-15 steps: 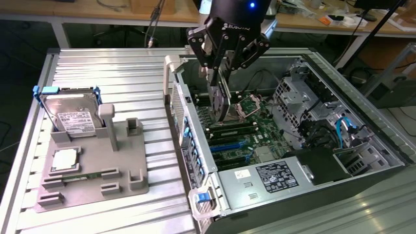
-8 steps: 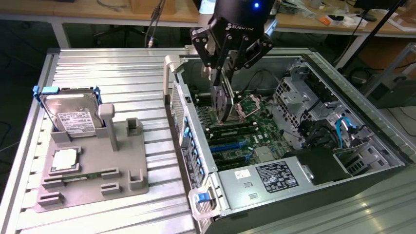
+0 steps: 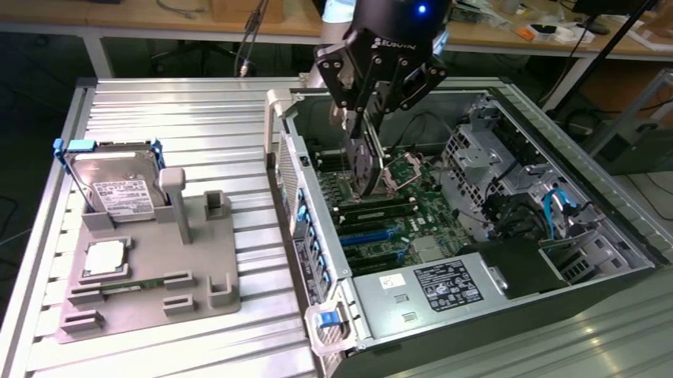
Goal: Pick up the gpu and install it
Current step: 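Pick up the gpu and move the gpu toward the slot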
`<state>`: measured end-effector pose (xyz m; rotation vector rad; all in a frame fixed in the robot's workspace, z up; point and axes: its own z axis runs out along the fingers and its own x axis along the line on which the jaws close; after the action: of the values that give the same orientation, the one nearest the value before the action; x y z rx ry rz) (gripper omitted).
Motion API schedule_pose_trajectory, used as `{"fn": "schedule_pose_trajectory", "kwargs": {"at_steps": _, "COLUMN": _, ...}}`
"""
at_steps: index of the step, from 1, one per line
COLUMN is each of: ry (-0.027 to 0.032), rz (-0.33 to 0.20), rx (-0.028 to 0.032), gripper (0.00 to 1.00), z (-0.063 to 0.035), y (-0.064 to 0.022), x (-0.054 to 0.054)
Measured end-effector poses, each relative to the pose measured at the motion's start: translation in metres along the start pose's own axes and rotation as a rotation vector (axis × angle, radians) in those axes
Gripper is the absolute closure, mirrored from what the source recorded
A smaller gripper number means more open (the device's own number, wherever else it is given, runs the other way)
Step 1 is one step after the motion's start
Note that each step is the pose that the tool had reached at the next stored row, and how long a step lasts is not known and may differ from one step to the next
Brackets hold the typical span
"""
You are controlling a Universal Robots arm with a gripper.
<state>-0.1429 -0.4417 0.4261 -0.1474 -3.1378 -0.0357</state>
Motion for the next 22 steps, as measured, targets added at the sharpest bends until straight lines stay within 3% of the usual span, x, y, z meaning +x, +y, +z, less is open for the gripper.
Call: {"fn": "schedule_pose_trajectory", "kwargs": {"at_steps": 22, "ry": 0.0, "rz": 0.0, "rx": 0.0, "gripper": 0.73, "z": 0.0, "y": 0.0015, "x": -0.016}}
